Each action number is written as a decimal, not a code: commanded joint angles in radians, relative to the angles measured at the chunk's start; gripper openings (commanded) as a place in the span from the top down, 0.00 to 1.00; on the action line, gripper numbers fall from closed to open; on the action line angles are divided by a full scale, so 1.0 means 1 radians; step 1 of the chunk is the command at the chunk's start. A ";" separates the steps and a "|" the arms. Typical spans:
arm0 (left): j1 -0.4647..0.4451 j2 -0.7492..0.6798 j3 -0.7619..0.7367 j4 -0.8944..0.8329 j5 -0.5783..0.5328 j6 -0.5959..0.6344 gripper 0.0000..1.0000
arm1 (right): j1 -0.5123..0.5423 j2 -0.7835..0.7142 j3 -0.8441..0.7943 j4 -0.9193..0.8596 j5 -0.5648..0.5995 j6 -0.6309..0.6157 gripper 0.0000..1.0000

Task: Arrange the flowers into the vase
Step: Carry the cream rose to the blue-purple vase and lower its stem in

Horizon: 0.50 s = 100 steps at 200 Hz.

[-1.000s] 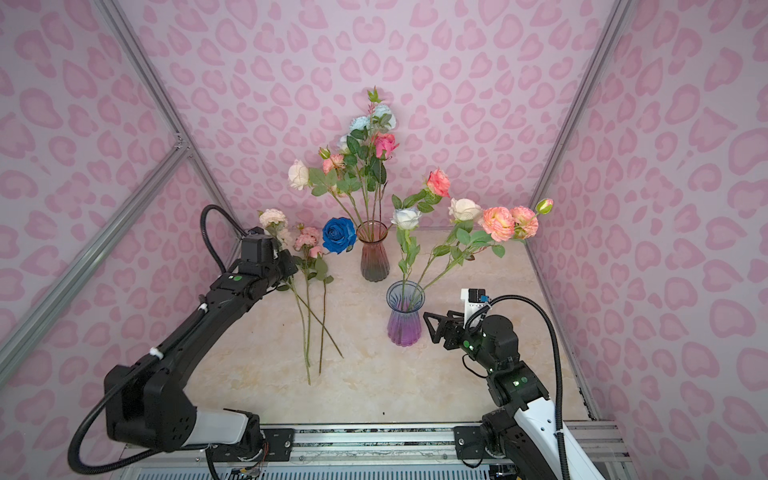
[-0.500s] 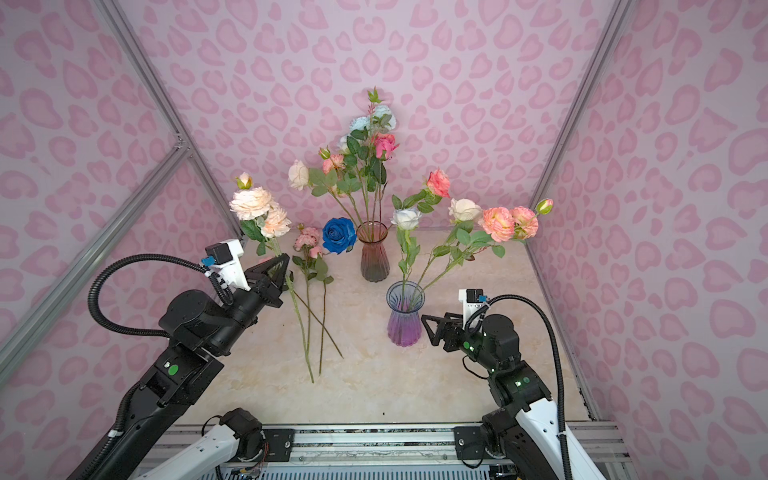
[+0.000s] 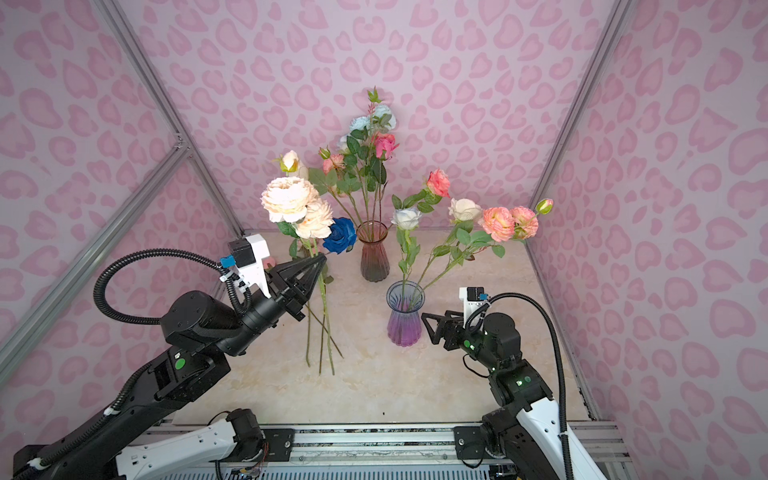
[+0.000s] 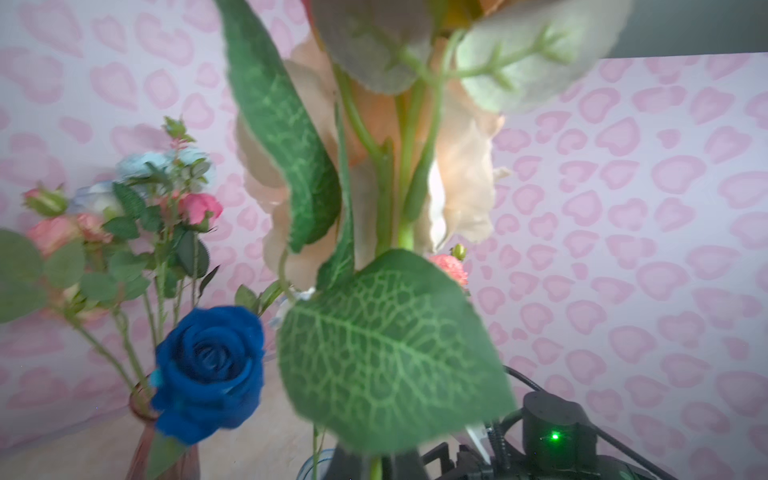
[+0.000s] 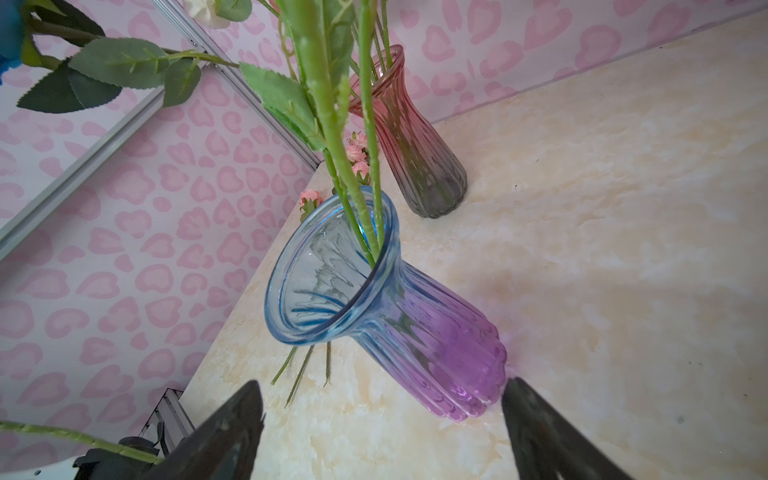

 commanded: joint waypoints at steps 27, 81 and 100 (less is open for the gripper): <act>-0.049 0.195 0.121 0.313 0.015 0.209 0.97 | 0.001 0.009 0.018 0.012 0.013 -0.012 0.10; -0.048 0.454 0.344 0.465 0.047 0.286 0.97 | 0.001 -0.018 0.009 0.000 0.033 -0.017 0.09; -0.048 0.525 0.382 0.507 0.019 0.290 0.97 | 0.001 -0.028 0.006 -0.001 0.035 -0.019 0.09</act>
